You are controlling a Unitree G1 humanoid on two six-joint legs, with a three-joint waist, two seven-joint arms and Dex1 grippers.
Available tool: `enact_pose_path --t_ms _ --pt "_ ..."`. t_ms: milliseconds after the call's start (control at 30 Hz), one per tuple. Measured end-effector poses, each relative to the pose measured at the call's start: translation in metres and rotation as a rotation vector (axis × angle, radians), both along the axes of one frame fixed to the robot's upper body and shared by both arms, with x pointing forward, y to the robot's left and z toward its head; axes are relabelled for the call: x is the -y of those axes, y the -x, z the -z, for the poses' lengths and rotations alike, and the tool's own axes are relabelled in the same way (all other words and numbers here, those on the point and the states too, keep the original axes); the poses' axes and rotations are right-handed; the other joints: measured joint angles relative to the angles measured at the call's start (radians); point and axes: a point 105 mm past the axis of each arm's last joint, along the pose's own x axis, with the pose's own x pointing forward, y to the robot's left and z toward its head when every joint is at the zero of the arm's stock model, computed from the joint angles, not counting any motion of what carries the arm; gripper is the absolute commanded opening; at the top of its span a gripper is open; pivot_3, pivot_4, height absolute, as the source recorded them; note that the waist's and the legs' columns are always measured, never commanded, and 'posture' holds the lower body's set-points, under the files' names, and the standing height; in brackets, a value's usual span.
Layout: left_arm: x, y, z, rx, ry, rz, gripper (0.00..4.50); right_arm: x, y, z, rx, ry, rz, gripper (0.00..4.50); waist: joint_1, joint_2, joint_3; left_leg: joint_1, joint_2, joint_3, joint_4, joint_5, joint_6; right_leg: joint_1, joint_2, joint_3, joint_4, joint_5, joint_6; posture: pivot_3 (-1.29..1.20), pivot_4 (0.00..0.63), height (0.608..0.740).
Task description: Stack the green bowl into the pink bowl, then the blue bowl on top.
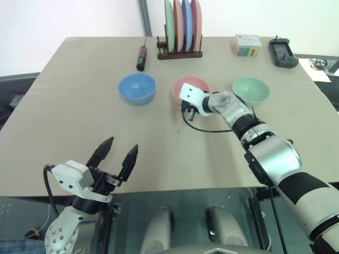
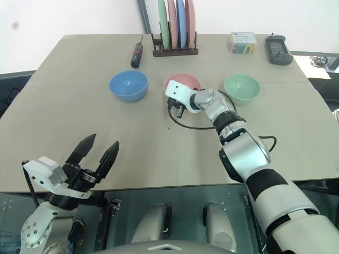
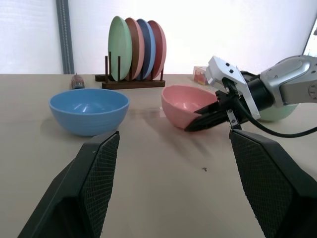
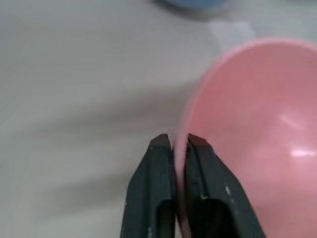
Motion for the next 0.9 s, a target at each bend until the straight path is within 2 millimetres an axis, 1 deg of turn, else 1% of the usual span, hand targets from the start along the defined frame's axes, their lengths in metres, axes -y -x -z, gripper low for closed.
enact_pose_path --t_ms 200,267,300,367,433,467,533,567,633,667,700,733,800,833,900 --pt "0.001 0.000 -0.001 0.001 -0.010 0.010 3.78 0.001 0.002 -0.004 0.010 -0.008 -0.036 0.15 0.000 0.000 0.000 -0.001 0.000 0.000 0.000 0.000 0.000 0.000 0.000 0.000 0.000 0.000 0.000 0.00 0.150 0.740" --pt "0.001 -0.001 -0.003 0.007 -0.021 0.021 3.78 0.003 0.006 -0.010 0.014 -0.002 -0.102 0.15 0.001 0.000 0.000 -0.001 0.000 0.000 0.000 0.000 0.000 0.000 0.000 0.000 -0.001 0.000 0.000 0.00 0.150 0.740" --pt "0.002 -0.003 -0.004 0.013 -0.026 0.032 3.78 0.004 0.012 -0.015 0.024 0.004 -0.172 0.15 0.002 0.000 0.000 -0.001 0.000 0.000 0.000 0.000 0.000 0.000 0.000 0.000 -0.001 0.000 0.000 0.00 0.150 0.740" --pt "0.003 -0.004 -0.006 0.019 -0.024 0.043 3.78 0.006 0.017 -0.017 0.026 0.011 -0.222 0.15 0.001 0.000 0.000 0.000 0.000 0.000 0.000 0.000 0.000 0.000 0.000 0.000 -0.001 0.000 0.000 0.00 0.150 0.740" --pt "0.003 -0.006 -0.009 0.029 -0.028 0.056 3.78 0.009 0.028 -0.016 0.027 0.009 -0.290 0.15 0.003 0.000 0.000 0.000 0.000 0.000 0.000 0.000 0.000 0.000 0.000 0.000 0.000 0.000 0.000 0.00 0.150 0.740" --pt "0.005 -0.007 -0.010 0.032 -0.032 0.072 3.78 0.012 0.041 -0.012 0.007 0.010 -0.338 0.15 0.004 0.000 0.000 -0.001 0.000 -0.001 -0.001 0.000 0.000 0.000 0.000 -0.001 0.000 0.000 0.001 0.00 0.150 0.740" --pt "0.006 -0.009 -0.011 0.036 -0.032 0.086 3.78 0.018 0.055 -0.003 -0.030 0.031 -0.378 0.15 0.004 0.000 0.000 -0.001 0.000 -0.001 -0.001 0.000 0.000 0.000 0.000 0.000 0.000 0.002 0.004 0.00 0.150 0.740" --pt "0.006 -0.010 -0.011 0.036 -0.032 0.087 3.78 0.019 0.058 -0.002 -0.032 0.032 -0.384 0.15 0.004 0.000 0.000 0.000 0.000 -0.001 -0.001 0.000 0.000 0.000 0.000 -0.001 0.000 0.002 0.004 0.00 0.150 0.740" --pt "0.006 -0.014 -0.011 0.032 -0.035 0.100 3.78 0.024 0.074 0.003 -0.043 0.045 -0.409 0.15 0.005 0.000 0.000 0.000 0.000 -0.001 -0.001 0.000 0.000 0.000 0.000 -0.001 0.000 0.002 0.004 0.00 0.150 0.740" --pt "0.006 -0.016 -0.009 0.023 -0.038 0.107 3.78 0.024 0.084 0.008 -0.063 0.056 -0.427 0.42 0.004 0.000 0.000 0.000 0.000 -0.001 0.000 0.000 0.000 0.000 0.000 -0.001 0.000 0.002 0.004 0.00 0.150 0.740" --pt "0.006 -0.016 -0.009 0.023 -0.039 0.110 3.78 0.025 0.086 0.008 -0.067 0.059 -0.430 0.77 0.001 0.000 0.000 0.000 0.000 0.000 0.000 0.000 0.000 0.000 0.000 0.000 0.001 0.002 0.003 0.00 0.150 0.740" --pt "0.007 -0.017 -0.010 0.030 -0.043 0.120 3.78 0.026 0.090 0.009 -0.079 0.069 -0.429 0.96 0.000 0.000 0.000 0.001 0.000 0.000 0.000 0.000 0.000 0.000 0.000 0.000 0.001 0.000 0.001 0.00 0.150 0.740" --pt "0.007 -0.018 -0.011 0.030 -0.044 0.132 3.78 0.028 0.093 0.005 -0.079 0.083 -0.424 1.82 0.001 0.000 0.000 0.001 0.000 -0.001 0.000 0.000 0.000 0.000 0.000 0.000 0.002 0.000 0.000 0.00 0.150 0.740" --pt "0.007 -0.018 -0.010 0.025 -0.043 0.138 3.78 0.029 0.094 0.002 -0.074 0.089 -0.422 2.15 0.001 0.000 0.000 0.001 0.000 -0.001 0.001 0.000 0.000 0.000 0.000 -0.001 0.002 0.000 0.000 0.00 0.150 0.740" --pt "0.007 -0.020 -0.008 0.014 -0.040 0.151 3.78 0.033 0.099 0.001 -0.083 0.110 -0.420 3.16 0.003 0.000 0.000 0.001 0.000 -0.001 0.001 0.000 0.000 0.000 0.000 -0.001 0.001 0.000 0.000 0.00 0.150 0.740"
